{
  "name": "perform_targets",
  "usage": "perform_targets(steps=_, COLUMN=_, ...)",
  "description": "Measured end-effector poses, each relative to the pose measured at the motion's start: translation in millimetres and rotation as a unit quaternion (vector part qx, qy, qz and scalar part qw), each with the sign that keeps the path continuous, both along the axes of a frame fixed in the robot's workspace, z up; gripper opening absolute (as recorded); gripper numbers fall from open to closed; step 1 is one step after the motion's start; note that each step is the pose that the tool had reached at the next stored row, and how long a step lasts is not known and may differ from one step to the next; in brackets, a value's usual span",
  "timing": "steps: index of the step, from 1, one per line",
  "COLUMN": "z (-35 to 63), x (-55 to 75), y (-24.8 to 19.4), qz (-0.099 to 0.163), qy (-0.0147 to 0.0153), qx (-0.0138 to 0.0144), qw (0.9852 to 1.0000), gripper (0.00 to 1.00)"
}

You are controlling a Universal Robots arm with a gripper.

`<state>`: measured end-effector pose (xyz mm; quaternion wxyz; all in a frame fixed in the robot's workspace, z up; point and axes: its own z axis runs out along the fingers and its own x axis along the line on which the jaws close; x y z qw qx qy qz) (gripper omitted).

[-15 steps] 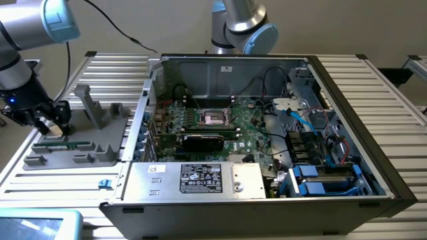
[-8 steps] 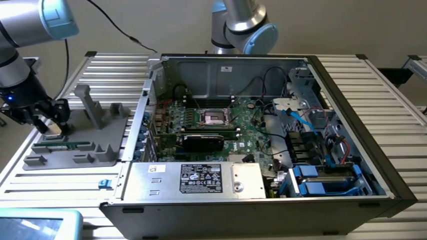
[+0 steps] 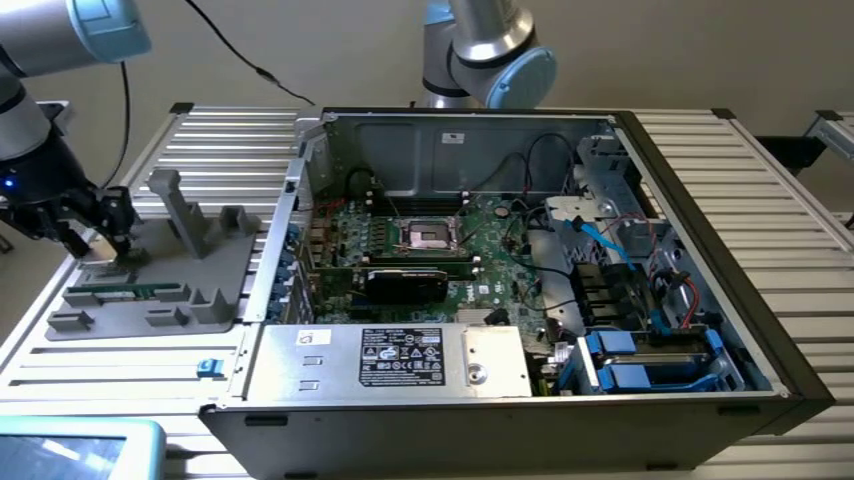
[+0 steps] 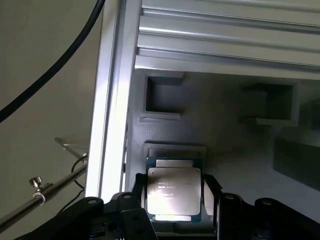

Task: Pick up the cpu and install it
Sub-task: 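Pick up the cpu and move it towards the insertion slot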

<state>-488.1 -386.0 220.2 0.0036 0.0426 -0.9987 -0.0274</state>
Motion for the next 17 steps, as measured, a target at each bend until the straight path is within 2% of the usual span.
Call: perform_targets(steps=17, z=77.0, x=0.0, y=-0.1, qz=0.0, qy=-0.0003, qx=-0.0006, qw=1.0, gripper=0.54)
